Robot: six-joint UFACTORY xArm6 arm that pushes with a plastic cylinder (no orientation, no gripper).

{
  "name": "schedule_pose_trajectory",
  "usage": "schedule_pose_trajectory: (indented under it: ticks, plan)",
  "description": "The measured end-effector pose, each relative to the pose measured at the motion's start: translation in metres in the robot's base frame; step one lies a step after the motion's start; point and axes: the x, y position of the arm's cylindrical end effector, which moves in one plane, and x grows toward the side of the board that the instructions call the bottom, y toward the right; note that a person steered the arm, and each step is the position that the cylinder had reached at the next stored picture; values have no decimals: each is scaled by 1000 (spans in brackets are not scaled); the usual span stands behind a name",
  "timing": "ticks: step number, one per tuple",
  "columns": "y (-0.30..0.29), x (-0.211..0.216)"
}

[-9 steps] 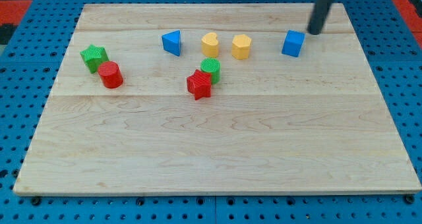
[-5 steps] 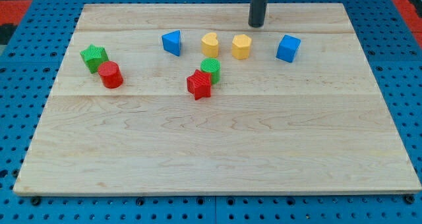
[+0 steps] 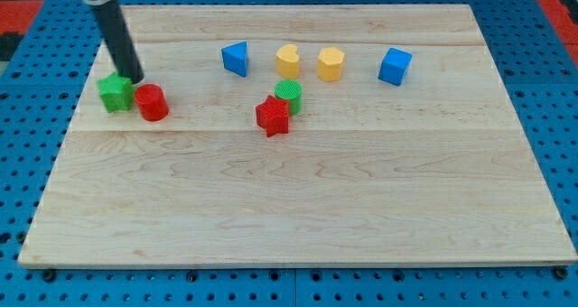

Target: Push the green star into the red circle

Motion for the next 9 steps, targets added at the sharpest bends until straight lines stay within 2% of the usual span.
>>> schedule_pose_trajectory:
  ticks: [3, 4, 5, 6, 9]
  plan:
    - [-7, 16]
    - [-17, 0]
    - [-67, 7]
    - [-71, 55]
    - [-18, 31]
